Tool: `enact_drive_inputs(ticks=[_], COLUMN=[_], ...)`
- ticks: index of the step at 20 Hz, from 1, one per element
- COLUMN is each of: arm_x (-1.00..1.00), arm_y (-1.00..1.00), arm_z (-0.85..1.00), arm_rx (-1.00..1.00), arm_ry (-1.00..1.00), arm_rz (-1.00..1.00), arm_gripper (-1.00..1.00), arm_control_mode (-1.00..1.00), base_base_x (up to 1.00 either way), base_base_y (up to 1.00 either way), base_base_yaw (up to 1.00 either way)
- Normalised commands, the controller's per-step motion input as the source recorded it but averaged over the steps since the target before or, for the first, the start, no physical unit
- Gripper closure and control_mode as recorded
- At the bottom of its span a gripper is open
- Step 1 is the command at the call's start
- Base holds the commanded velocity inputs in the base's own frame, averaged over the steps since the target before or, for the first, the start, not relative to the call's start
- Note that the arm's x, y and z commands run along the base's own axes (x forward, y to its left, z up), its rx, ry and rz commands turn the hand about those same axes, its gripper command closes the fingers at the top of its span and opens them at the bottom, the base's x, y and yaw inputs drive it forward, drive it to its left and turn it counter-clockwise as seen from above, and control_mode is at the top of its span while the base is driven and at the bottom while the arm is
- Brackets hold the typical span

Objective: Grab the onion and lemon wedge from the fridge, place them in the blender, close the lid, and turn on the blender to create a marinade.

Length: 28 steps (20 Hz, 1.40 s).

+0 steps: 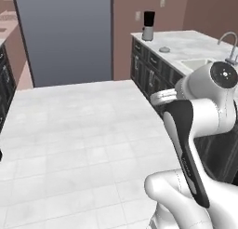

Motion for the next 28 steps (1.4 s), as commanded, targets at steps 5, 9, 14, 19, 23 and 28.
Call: enact_drive_inputs(ticks=[5,9,14,19,23,28], arm_x=[0.00,0.00,0.00,0.00,0.00,0.00], arm_y=[0.00,0.00,0.00,0.00,0.00,0.00], arm_z=[0.00,0.00,0.00,0.00,0.00,0.00], arm_rx=[0.00,0.00,0.00,0.00,0.00,0.00], arm_ry=[0.00,0.00,0.00,0.00,0.00,0.00], arm_rz=[0.00,0.00,0.00,0.00,0.00,0.00], arm_gripper=[1.00,1.00,1.00,1.00,1.00,1.00], arm_control_mode=[1.00,1.00,1.00,1.00,1.00,1.00], base_base_x=[1.00,1.00,1.00,1.00,1.00,1.00], base_base_y=[0.13,0.16,0.24,0.31,0.37,0.48], base_base_yaw=[-0.26,-0.28,-0.31,-0.32,-0.31,-0.29])
